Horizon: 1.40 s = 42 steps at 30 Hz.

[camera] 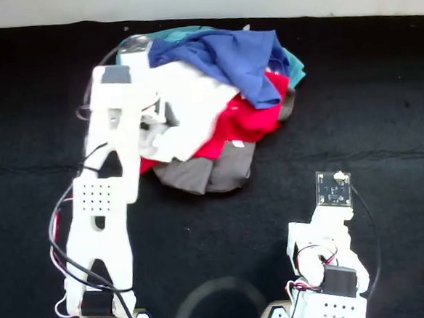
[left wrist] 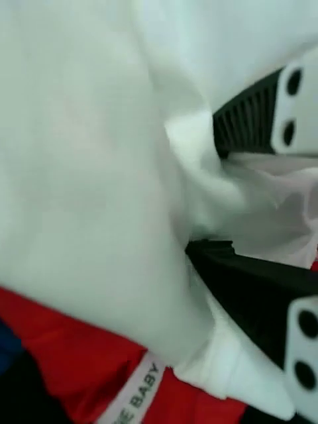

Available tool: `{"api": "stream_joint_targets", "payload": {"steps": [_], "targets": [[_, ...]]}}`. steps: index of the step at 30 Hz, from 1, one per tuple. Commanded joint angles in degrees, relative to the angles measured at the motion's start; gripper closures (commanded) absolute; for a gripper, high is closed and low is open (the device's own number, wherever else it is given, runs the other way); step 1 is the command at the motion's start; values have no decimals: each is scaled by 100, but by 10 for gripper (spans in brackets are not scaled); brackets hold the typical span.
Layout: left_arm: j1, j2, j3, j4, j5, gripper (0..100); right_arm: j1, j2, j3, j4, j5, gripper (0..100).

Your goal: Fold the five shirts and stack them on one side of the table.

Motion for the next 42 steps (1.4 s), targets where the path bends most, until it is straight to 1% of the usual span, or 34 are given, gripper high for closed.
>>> {"api": "stream_joint_targets", "payload": {"steps": [1,3,6,12,18,24,27,30,32,39,42], "targets": [[-857,189,-259,510,-62,978,-22,-13,787,22,-35,991],[-1279,189,-400,659,-62,994,-22,-13,787,22,-35,991],[-2053,119,-804,747,-141,991,-22,-13,787,22,-35,991],[-3591,-462,-1745,914,-949,991,-22,-13,787,22,-35,991],[-4866,-1270,-1903,914,-1635,991,-22,-13,787,22,-35,991],[-6035,-2105,-1912,905,-1688,991,-22,-13,787,22,-35,991],[-6510,-2448,-1912,897,-1688,991,-22,-13,787,22,-35,991],[-6809,-2695,-1912,897,-1670,991,-22,-13,787,22,-35,991],[-6844,-2747,-1895,897,-1662,991,-22,-13,787,22,-35,991],[-6299,-2316,-1903,941,-1670,986,-22,-13,787,22,-35,991],[-6237,-2308,-1974,905,-1679,986,-22,-13,787,22,-35,991]]}}
